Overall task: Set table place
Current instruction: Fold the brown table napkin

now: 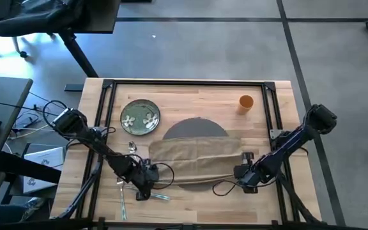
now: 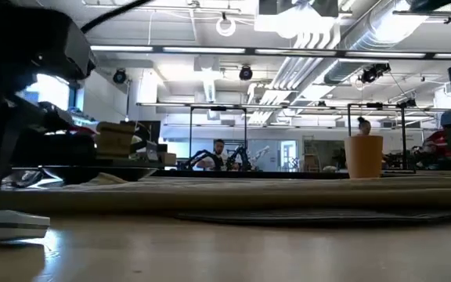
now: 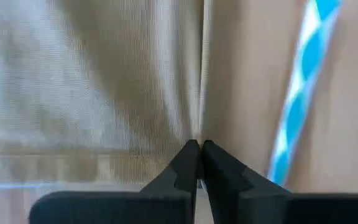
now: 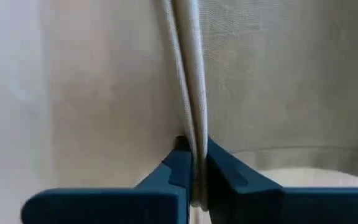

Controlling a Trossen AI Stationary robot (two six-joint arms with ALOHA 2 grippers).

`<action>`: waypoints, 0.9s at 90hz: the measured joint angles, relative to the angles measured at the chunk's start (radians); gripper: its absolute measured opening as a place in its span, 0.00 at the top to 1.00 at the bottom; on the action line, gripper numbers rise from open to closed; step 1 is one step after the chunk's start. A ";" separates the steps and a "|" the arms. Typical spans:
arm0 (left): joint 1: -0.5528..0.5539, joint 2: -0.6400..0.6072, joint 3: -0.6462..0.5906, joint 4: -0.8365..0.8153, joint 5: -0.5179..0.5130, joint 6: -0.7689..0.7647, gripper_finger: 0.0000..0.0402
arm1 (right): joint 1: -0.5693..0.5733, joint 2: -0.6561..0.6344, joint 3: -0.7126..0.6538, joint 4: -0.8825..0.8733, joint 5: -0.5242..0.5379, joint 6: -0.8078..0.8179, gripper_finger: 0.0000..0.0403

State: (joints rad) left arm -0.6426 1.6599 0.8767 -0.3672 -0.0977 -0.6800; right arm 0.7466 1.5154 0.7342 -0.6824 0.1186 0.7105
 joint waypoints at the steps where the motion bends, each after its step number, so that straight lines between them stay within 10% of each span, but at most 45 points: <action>1: -0.001 -0.004 0.003 0.002 0.000 0.000 1.00 | 0.001 0.000 0.005 -0.005 0.000 0.000 0.97; 39: -0.051 -0.022 0.081 -0.054 0.052 -0.078 1.00 | 0.101 -0.002 0.169 -0.122 0.046 0.113 1.00; 81: 0.128 -0.117 0.142 -0.325 -0.066 0.011 1.00 | -0.079 -0.108 0.150 -0.272 0.083 0.152 1.00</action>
State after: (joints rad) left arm -0.5146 1.5430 1.0183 -0.6926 -0.1642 -0.6693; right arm 0.6675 1.4076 0.8842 -0.9545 0.2012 0.8630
